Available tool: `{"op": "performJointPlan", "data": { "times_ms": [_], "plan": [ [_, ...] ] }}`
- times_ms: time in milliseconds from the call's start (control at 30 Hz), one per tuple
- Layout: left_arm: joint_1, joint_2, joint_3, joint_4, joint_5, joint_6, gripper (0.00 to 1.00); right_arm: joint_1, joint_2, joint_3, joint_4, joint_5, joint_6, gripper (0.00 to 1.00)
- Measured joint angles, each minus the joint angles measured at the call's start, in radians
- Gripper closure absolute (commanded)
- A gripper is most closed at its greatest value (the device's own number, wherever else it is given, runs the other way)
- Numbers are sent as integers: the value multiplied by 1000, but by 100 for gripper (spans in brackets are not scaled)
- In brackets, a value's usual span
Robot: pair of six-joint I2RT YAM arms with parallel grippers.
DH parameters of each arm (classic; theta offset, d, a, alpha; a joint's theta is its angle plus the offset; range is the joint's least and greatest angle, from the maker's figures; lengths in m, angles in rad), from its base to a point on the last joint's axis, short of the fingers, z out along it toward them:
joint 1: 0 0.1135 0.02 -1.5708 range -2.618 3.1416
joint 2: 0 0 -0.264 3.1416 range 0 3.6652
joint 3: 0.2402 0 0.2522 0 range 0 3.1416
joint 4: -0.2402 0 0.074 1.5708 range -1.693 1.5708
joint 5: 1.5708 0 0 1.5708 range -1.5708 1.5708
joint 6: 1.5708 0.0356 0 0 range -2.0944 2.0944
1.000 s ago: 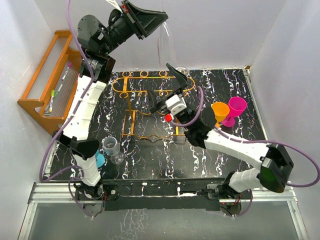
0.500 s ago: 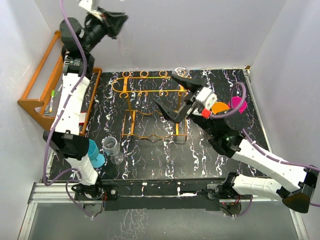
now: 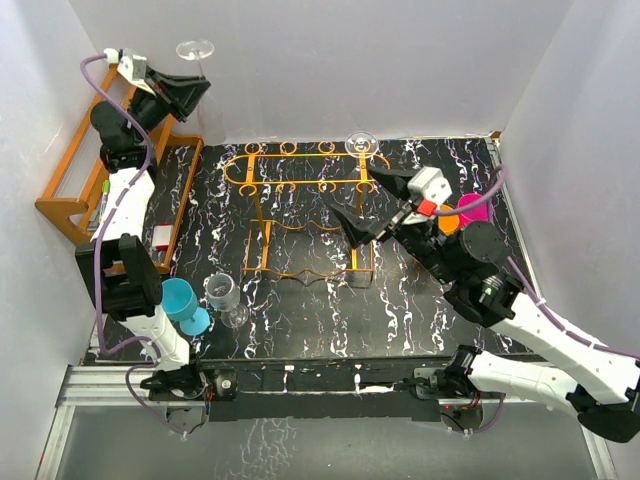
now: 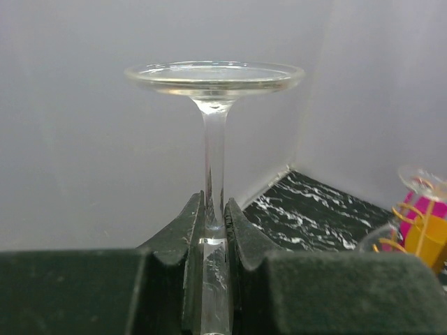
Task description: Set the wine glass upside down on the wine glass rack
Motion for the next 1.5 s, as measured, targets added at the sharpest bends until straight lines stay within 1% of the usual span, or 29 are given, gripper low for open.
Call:
{"op": "performJointPlan", "data": {
  "times_ms": [100, 333, 600, 800, 1067, 1267, 1500],
  "plan": [
    [3, 0, -88, 125, 66, -18, 100, 0, -53, -43, 14, 35, -16, 2],
    [2, 0, -232, 328, 166, -13, 100, 0, -114, -66, 53, 143, -34, 2],
    [2, 39, -307, 534, 192, -33, 100, 0, -133, -91, 55, 248, -52, 1],
    [2, 113, -357, 673, 183, -65, 100, 0, -137, -91, 57, 325, -71, 2],
    [-4, 183, -429, 729, 149, -107, 100, 0, -116, -91, 88, 389, -89, 2],
    [-25, 185, -452, 738, 141, -117, 100, 0, -84, -91, 104, 417, -106, 1],
    [-62, 184, -459, 745, 141, -114, 100, 0, -103, -102, 158, 461, -124, 2]
  ]
}}
